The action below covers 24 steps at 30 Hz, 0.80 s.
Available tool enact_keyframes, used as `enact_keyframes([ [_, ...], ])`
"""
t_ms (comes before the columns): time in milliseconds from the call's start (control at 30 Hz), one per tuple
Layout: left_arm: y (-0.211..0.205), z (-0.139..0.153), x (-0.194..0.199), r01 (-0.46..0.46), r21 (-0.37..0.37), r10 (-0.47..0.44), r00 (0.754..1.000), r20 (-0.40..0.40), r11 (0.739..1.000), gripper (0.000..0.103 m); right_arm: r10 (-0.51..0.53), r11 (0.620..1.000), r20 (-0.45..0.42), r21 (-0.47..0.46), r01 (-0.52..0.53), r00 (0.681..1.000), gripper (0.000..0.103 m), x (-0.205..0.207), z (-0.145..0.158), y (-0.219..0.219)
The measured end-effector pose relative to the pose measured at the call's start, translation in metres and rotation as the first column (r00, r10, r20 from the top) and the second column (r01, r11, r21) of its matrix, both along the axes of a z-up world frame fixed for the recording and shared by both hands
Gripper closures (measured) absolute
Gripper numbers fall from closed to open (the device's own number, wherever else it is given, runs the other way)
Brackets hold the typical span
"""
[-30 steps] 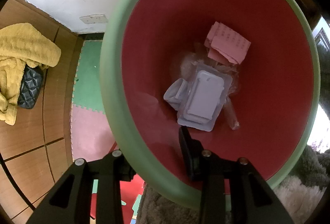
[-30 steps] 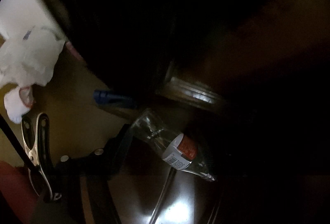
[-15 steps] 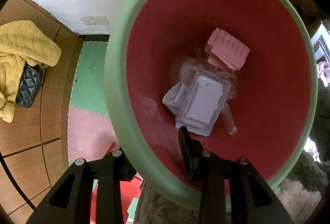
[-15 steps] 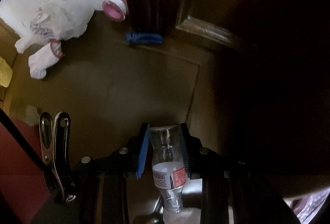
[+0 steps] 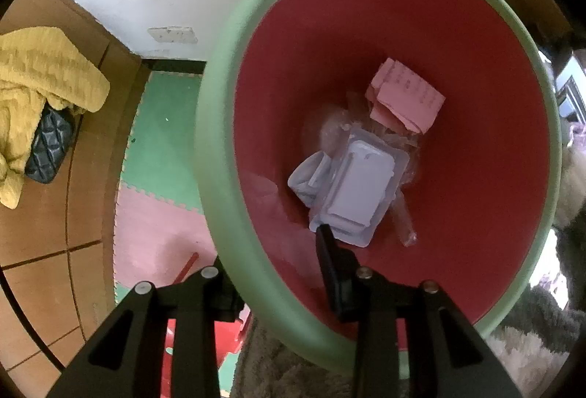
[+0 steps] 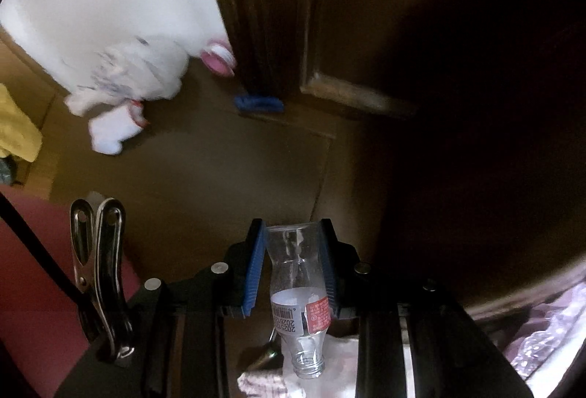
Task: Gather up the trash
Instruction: 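Lift the plastic bottle and carry it toward the bucket with the right tool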
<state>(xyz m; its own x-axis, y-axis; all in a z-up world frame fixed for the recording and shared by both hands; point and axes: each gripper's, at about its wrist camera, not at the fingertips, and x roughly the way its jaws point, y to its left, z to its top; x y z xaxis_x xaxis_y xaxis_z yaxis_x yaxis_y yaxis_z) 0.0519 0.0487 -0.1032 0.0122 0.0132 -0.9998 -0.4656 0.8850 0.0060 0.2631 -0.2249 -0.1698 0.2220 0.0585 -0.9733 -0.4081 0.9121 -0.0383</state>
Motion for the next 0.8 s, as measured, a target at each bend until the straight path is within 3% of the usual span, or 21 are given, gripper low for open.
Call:
enact_keyframes([
  [200, 0.0, 0.0, 0.0, -0.021, 0.014, 0.021, 1.0, 0.005, 1.0, 0.069, 0.002, 0.999, 0.05, 0.047, -0.004, 0.999, 0.074, -0.017, 0.047, -0.01],
  [500, 0.005, 0.0, -0.002, -0.057, -0.009, 0.057, 0.998, 0.029, 0.998, 0.069, 0.004, 0.994, 0.037, 0.112, -0.008, 0.999, 0.073, -0.043, 0.07, -0.009],
  [633, 0.008, 0.003, -0.003, -0.074, -0.032, 0.075, 0.996, 0.042, 0.997, 0.069, 0.075, 0.989, 0.058, 0.12, -0.081, 0.996, 0.073, -0.057, 0.092, -0.003],
  [800, 0.011, 0.008, -0.003, -0.091, -0.045, 0.094, 0.994, 0.061, 0.995, 0.072, 0.181, 0.973, 0.169, 0.111, -0.201, 0.969, 0.073, -0.077, 0.139, 0.006],
])
